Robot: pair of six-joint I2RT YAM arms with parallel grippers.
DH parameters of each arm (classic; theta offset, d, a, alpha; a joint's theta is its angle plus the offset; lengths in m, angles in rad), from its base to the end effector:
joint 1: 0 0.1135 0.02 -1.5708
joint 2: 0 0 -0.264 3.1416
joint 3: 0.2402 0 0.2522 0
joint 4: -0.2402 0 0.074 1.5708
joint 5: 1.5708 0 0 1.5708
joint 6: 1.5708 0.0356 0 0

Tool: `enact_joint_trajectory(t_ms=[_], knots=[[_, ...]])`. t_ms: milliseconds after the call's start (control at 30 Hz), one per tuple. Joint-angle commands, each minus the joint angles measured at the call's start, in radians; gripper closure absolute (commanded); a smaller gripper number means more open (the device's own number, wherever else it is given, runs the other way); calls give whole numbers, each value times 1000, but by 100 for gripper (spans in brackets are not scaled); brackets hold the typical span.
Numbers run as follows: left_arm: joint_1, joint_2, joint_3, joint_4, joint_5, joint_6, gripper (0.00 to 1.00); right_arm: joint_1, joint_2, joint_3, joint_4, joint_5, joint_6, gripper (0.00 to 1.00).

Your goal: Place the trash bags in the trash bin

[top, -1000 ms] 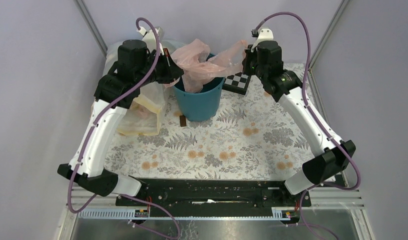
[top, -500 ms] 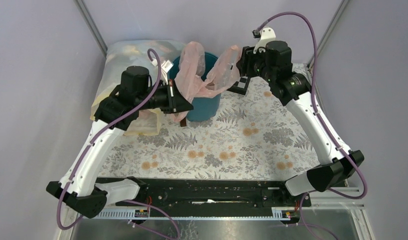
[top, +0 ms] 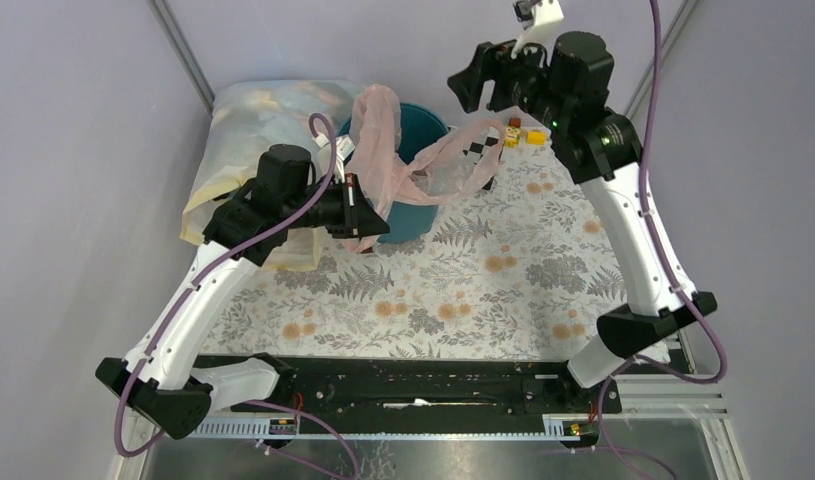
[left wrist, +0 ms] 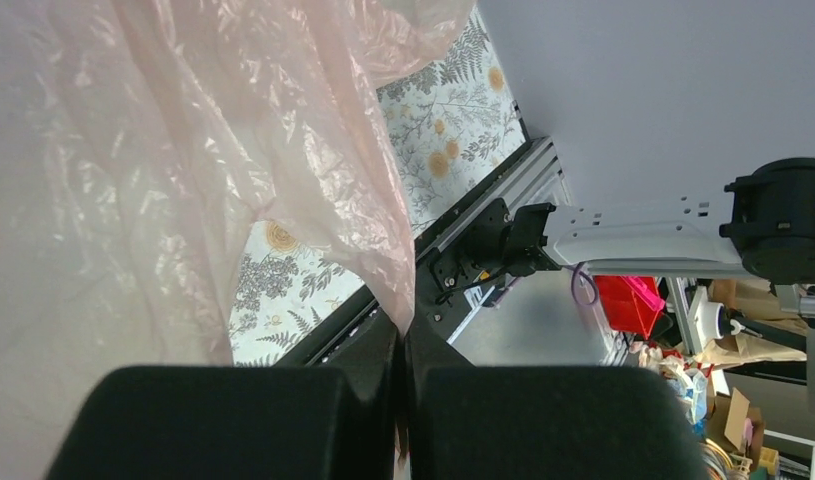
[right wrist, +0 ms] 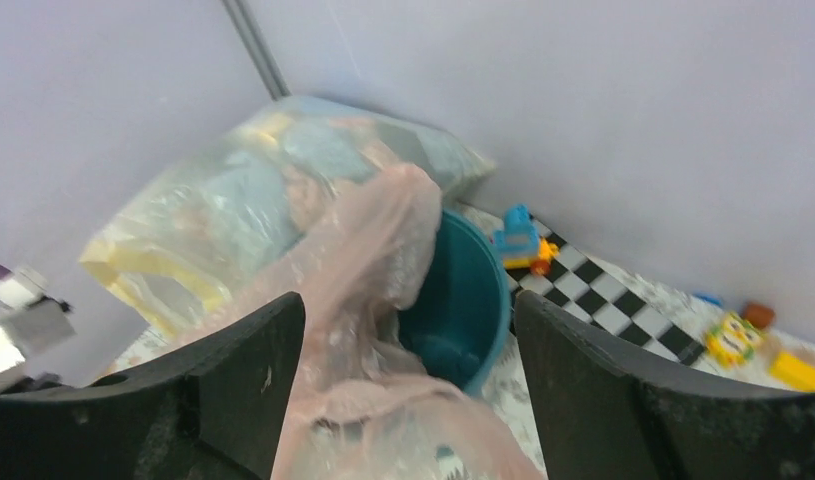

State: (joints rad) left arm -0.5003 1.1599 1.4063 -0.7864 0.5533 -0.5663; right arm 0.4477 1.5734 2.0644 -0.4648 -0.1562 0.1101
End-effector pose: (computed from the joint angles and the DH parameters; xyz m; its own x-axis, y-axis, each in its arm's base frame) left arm 0.1901 -0.1253 0.4198 -0.8118 -0.0764 -0.5789 0.4361 0.5798 -0.6882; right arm 0.2839 0.1425 0.5488 -0.0389 0.1017 -0.9941 -0.5670 0.8169 0.1058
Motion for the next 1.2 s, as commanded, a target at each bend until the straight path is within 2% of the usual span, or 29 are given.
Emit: enact_joint_trajectory(t_ms=[0, 33, 67, 100, 133, 167, 200, 500, 667, 967, 1167], knots=[[0, 2, -14, 49, -14, 36, 100, 39, 145, 158, -17, -103, 21, 20], [0, 3, -17, 50, -12, 40, 100, 54, 182, 200, -23, -103, 22, 28], [0, 2, -21, 49, -12, 42, 100, 73, 220, 245, -29, -102, 21, 41], [0, 3, -23, 49, -11, 46, 100, 86, 260, 285, -35, -99, 24, 65], [0, 3, -25, 49, -8, 50, 100, 98, 294, 318, -37, -89, 27, 79], [0, 2, -27, 49, -5, 55, 100, 106, 328, 346, -35, -74, 33, 92], [0, 1, -29, 49, -4, 58, 100, 114, 356, 362, -25, -60, 37, 100], [0, 10, -28, 46, 34, 88, 100, 165, 552, 380, 92, 54, 80, 100], [0, 12, -26, 30, 35, 106, 100, 195, 644, 397, 42, 163, 22, 100], [1, 3, 22, 28, -3, 129, 100, 228, 703, 319, -134, 288, -74, 100], [10, 29, 82, -4, -66, 149, 100, 227, 648, 340, -159, 319, -85, 100]])
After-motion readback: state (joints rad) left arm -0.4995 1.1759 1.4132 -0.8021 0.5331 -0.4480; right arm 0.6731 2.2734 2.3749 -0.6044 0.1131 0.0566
